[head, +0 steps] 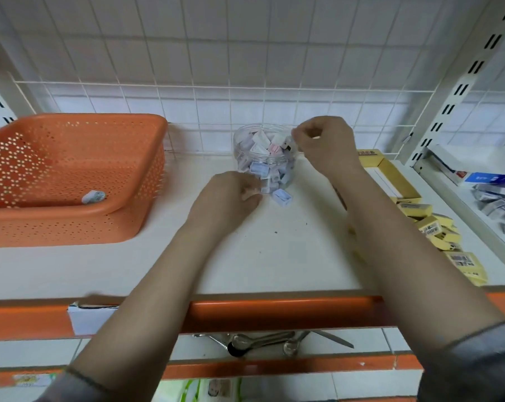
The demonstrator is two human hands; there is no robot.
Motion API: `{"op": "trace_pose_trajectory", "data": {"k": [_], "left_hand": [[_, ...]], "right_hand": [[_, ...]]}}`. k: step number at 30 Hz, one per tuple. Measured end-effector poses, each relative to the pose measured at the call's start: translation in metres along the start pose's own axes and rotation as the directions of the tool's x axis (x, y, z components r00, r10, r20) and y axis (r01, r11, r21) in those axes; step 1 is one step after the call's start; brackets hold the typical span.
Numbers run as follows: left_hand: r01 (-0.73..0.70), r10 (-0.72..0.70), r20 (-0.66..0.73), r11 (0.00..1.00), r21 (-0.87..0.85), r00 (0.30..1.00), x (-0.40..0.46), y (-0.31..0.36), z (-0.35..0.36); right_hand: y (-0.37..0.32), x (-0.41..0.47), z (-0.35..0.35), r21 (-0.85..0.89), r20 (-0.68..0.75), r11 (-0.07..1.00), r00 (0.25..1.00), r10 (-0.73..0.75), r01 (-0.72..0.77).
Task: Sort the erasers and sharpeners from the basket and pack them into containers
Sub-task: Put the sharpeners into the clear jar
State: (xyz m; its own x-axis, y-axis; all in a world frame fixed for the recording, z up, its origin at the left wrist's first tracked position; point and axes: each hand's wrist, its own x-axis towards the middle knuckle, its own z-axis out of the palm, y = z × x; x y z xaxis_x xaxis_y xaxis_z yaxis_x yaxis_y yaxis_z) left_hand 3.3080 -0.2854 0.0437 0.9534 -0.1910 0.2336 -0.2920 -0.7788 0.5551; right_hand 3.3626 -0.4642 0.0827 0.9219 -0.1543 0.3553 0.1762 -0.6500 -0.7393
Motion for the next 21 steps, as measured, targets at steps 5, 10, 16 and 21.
{"op": "trace_pose_trajectory", "data": {"k": [5,10,16,21], "left_hand": [[-0.211,0.169,0.303,0.971,0.112,0.938,0.029,0.01,0.019],[-0.314,0.226,0.374,0.929,0.195,0.9,0.04,0.004,0.039],[-0.293,0.228,0.315,0.939,0.178,0.921,0.032,0.012,0.035],[-0.255,0.255,0.007,0.967,0.017,0.967,0.025,0.041,-0.001]], "right_hand": [[0.015,-0.079,-0.028,-0.078,0.013,0.997,1.0,0.024,-0.023],[0.034,-0.145,-0.023,-0.153,0.053,0.988,0.999,0.003,0.005],[0.037,-0.155,-0.018,-0.21,0.099,0.972,0.991,-0.087,0.106],[0.037,-0.156,-0.019,-0.238,0.123,0.963,0.987,-0.101,0.128]]}}
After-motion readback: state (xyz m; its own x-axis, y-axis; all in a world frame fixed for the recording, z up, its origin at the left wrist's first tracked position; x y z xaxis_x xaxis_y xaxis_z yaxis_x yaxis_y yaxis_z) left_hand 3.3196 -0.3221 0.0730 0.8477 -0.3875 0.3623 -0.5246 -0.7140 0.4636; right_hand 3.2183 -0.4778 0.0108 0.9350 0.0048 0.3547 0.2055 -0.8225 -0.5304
